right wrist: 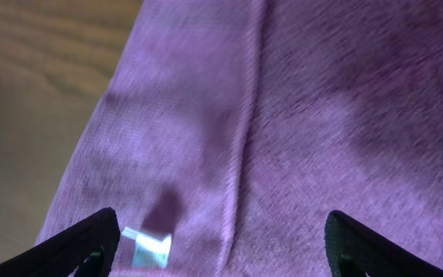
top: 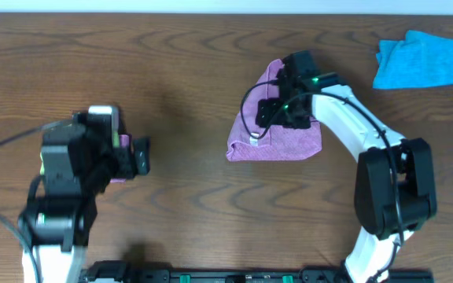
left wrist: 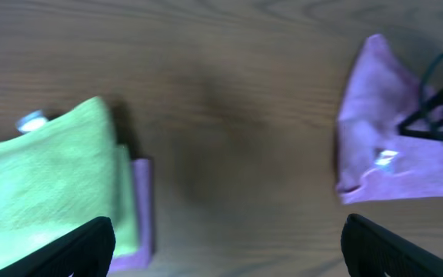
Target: Fold the cloth
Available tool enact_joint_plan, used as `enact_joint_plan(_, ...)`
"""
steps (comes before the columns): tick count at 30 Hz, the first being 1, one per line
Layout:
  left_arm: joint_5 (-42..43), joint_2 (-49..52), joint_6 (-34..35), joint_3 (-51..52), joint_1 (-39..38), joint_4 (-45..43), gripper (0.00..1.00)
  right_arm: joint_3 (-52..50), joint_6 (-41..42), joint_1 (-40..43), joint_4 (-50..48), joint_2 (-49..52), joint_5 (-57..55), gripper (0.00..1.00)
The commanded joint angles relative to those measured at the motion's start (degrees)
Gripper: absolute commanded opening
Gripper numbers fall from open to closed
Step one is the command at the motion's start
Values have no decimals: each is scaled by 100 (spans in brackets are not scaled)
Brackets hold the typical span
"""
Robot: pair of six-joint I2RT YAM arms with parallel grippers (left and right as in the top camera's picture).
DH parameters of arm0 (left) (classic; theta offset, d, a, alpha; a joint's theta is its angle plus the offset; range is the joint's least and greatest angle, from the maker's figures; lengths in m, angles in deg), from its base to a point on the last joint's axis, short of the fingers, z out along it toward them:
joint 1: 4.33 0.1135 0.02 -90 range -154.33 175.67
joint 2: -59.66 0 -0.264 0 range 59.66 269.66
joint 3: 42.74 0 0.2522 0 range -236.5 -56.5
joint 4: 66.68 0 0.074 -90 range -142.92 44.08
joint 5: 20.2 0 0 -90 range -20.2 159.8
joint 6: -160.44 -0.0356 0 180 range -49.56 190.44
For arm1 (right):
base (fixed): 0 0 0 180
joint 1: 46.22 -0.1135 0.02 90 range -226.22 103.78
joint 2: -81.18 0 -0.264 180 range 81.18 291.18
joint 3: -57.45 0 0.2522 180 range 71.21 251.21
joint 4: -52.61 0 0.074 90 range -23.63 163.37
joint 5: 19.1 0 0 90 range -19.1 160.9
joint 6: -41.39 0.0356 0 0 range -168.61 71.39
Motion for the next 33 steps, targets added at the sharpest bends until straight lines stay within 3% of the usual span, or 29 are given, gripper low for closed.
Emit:
enact_joint_plan(1, 997, 544, 284, -101, -17, -212, 95, -15, 184, 280, -57, 24, 503, 86)
enact_joint_plan(6, 1513, 1132, 944, -101, -17, -551, 95, -35, 179, 426, -131, 79, 811, 83)
enact_joint_plan(17, 1593, 1202, 942, -122, -20, -487, 95, -37, 247, 46, -415, 533, 1108, 79)
enact_joint_plan(25, 2114, 1202, 916, -122, -20, -369, 95, -37, 358, -44, -525, 820, 1108, 72)
enact_joint_plan(27, 2118, 1202, 916, -122, -20, -319, 95, -37, 385, -55, -595, 828, 1126, 66)
enact_joint_plan(31, 2120, 1202, 916, -122, -20, -321, 95, -37, 549, -85, -776, 828, 1180, 39)
enact_joint_plan(33, 2120, 1202, 916, -122, -20, -321, 95, -37, 579, -129, -850, 828, 1180, 31)
